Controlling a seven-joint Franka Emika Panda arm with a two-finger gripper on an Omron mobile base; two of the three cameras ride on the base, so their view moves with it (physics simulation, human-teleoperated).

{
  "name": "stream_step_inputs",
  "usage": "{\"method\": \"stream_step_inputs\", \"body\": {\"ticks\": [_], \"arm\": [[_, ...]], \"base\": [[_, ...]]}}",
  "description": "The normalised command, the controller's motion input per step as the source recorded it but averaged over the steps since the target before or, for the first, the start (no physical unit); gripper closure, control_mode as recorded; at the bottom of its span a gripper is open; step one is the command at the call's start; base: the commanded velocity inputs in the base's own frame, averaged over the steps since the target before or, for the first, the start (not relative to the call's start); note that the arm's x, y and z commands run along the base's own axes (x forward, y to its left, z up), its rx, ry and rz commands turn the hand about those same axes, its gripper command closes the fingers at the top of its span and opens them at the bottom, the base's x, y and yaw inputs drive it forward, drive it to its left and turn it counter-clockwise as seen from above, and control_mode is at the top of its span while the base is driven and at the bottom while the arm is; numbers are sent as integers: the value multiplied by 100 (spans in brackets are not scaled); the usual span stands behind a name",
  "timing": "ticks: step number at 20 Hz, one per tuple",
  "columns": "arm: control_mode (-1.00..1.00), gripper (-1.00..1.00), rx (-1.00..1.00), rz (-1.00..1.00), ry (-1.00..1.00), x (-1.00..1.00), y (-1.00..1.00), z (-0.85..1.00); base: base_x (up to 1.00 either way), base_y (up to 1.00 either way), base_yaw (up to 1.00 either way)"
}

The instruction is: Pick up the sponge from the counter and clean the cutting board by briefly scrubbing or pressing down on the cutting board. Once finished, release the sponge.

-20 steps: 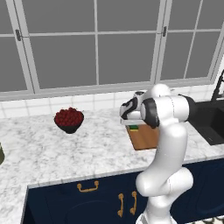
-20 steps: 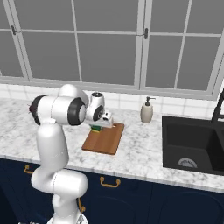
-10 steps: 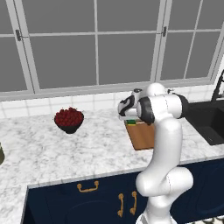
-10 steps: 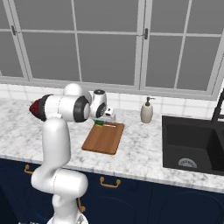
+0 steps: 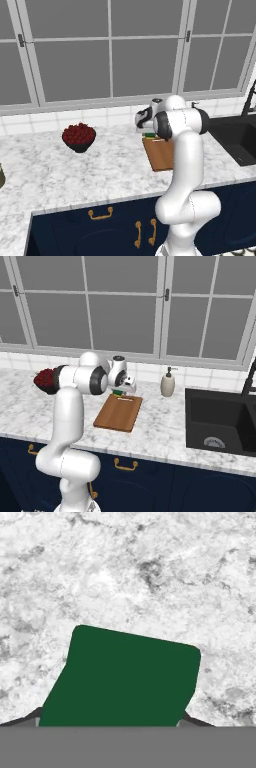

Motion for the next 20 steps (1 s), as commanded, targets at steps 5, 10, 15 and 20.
{"method": "stream_step_inputs", "body": {"ticks": [5,10,15,20], "arm": [[-100,100,0,-7,-2,-24,-53,-31],[-100,100,0,-7,-2,-30,-58,-26],[-100,100,0,-8,0,-1,-55,-29],[-100,100,0,-5,0,0,-58,-27]], "base": [[0,0,0],[0,0,0],[0,0,0],[0,0,0]]}}
